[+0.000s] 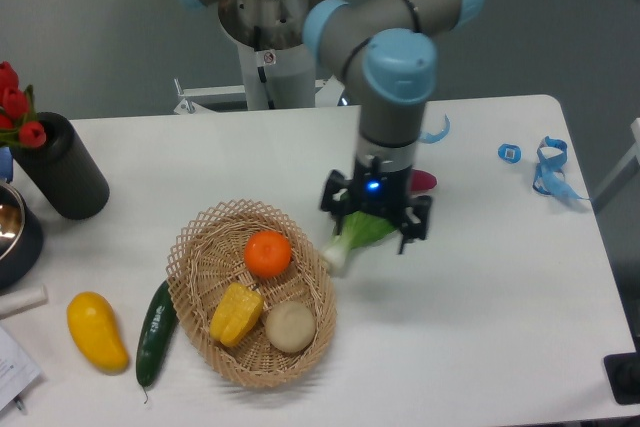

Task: Pick up the yellow pepper from the basket
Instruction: 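Move the open gripper over the basket toward the yellow pepper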

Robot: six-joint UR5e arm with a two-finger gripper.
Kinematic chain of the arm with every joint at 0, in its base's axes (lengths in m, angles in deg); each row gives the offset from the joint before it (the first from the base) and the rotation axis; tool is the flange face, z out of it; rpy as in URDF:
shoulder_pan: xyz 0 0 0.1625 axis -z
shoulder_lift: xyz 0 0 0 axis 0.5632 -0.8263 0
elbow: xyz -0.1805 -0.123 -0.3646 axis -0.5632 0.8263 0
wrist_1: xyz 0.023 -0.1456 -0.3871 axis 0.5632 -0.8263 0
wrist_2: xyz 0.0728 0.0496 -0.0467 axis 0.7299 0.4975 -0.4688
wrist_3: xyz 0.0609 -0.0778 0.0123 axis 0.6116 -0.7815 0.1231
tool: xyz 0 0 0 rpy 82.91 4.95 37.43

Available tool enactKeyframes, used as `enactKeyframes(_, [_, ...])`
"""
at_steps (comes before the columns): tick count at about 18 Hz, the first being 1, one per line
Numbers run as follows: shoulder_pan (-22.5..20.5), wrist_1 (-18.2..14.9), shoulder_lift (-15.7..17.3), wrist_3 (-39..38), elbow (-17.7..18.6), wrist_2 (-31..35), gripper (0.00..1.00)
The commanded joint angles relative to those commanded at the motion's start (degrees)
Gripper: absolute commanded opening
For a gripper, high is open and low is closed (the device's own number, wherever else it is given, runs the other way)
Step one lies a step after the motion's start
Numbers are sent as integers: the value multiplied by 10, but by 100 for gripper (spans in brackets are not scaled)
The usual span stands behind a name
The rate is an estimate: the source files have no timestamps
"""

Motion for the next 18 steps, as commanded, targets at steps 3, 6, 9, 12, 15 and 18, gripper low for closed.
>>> enactKeyframes(3, [33, 1, -5, -26, -7, 1, 100])
enactKeyframes(6, [52, 1, -19, -27, -11, 4, 100])
enactKeyframes(9, [74, -1, -50, -27, -45, 24, 100])
enactKeyframes(12, [104, -2, -82, -53, -79, 49, 100])
enactKeyframes(15, [123, -2, -103, -72, -99, 54, 100])
enactKeyframes(18, [136, -7, -112, -72, -95, 61, 100])
